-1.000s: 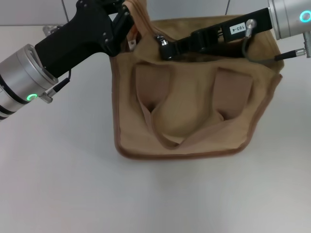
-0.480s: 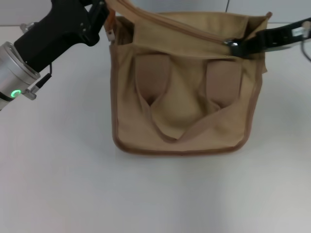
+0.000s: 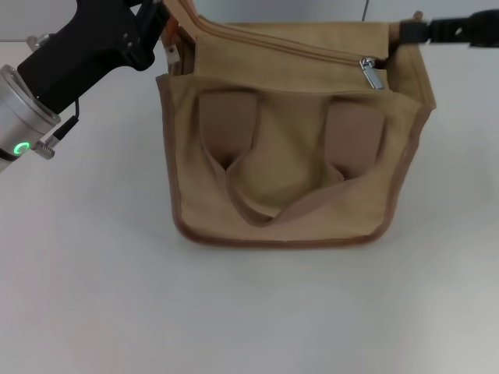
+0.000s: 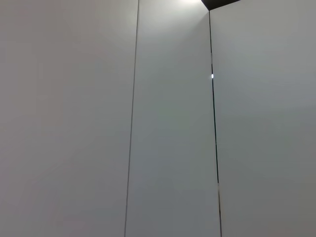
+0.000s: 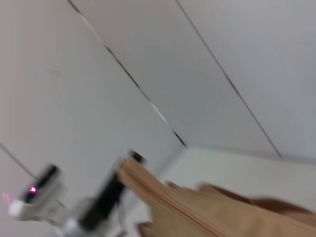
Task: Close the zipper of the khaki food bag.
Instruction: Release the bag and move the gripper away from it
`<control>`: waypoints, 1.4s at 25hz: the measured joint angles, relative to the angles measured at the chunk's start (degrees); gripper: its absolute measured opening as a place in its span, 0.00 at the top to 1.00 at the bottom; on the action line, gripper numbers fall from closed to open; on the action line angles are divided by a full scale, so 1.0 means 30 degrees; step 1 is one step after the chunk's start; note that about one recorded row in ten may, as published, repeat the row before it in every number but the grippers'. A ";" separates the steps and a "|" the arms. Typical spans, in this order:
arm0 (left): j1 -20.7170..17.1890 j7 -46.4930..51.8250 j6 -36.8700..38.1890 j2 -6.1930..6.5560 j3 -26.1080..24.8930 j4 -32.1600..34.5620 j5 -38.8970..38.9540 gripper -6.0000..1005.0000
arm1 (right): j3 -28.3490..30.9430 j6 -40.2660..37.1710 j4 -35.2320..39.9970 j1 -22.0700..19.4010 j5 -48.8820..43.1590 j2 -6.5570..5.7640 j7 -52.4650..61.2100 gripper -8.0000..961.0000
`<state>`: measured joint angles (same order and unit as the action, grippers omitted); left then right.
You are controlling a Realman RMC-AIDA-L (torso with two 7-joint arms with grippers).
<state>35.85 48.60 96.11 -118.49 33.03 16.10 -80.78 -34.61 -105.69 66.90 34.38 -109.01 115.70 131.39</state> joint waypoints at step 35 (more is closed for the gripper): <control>-0.2412 0.2047 -0.1110 0.0267 0.0265 0.0971 0.0123 0.87 | -0.0769 -0.0731 -1.3393 -0.3078 -0.2755 0.1068 -2.6397 0.26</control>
<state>28.61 54.74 92.78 -117.69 33.83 19.02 -80.41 -36.92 -107.88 26.72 25.15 -117.27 118.90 52.20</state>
